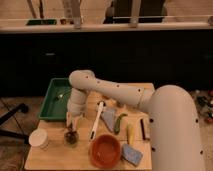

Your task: Place grapes in plastic cup

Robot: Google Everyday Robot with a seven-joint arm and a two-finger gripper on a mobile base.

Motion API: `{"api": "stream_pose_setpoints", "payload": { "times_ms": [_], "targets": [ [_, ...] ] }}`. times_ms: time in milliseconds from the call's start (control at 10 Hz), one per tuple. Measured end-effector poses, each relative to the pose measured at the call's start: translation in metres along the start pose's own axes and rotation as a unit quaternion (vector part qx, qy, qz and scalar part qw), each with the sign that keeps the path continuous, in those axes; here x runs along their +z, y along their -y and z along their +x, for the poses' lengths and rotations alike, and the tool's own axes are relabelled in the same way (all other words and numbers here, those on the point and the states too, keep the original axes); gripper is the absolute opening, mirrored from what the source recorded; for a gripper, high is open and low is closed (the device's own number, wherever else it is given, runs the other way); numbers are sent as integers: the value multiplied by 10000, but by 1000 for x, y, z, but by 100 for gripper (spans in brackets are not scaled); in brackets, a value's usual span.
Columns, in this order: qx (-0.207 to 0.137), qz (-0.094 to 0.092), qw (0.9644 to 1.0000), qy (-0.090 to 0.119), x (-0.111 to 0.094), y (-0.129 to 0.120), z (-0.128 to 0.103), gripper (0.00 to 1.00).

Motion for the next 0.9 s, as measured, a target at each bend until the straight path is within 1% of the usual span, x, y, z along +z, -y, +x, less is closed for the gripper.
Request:
{"api": "stream_pose_setpoints", "payload": {
  "times_ms": [100,200,300,400,900],
  "targets": [
    [11,-6,10000,-6,1,0,0,54],
    [12,-9,10000,-11,1,0,-1,62],
    [13,-13,10000,-16,2,1,-2,74],
    [10,-14,10000,-17,2,2,-3,79],
    [52,-22,10000,-12,2,4,-4,80]
  ]
}}
